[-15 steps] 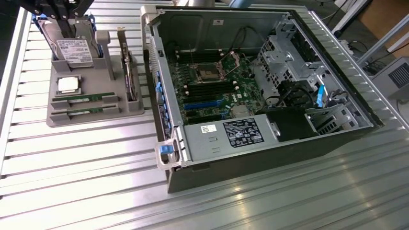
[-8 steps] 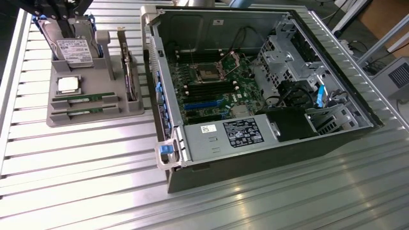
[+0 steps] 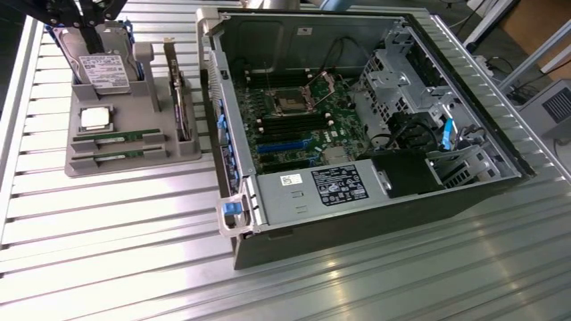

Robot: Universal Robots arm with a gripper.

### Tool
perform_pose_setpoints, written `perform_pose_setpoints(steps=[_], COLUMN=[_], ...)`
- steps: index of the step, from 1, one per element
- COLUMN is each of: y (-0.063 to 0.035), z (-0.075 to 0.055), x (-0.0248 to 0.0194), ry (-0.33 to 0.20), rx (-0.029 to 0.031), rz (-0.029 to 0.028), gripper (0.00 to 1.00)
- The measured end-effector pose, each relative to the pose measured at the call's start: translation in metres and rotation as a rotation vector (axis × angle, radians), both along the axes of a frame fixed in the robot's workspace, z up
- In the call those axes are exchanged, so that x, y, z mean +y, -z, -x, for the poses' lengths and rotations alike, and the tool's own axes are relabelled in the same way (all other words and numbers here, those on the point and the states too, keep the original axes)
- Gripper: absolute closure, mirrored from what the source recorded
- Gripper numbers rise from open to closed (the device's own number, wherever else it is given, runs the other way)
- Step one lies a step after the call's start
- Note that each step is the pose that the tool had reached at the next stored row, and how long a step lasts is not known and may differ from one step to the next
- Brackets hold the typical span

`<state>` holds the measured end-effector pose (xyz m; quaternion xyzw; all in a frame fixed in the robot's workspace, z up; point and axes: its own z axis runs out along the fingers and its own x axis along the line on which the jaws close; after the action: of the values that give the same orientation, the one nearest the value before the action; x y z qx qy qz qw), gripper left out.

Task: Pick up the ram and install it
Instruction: 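Pick up the ram and move it above insertion slot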

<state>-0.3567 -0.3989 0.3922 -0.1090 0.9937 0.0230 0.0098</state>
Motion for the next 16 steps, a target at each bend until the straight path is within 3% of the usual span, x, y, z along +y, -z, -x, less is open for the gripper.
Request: perform_pose_setpoints(steps=[16], y=[0.0008], z=[0.0], x=[0.0], ry=[-0.335], rx=[0.0001], rz=[0.0013], gripper=[0.9])
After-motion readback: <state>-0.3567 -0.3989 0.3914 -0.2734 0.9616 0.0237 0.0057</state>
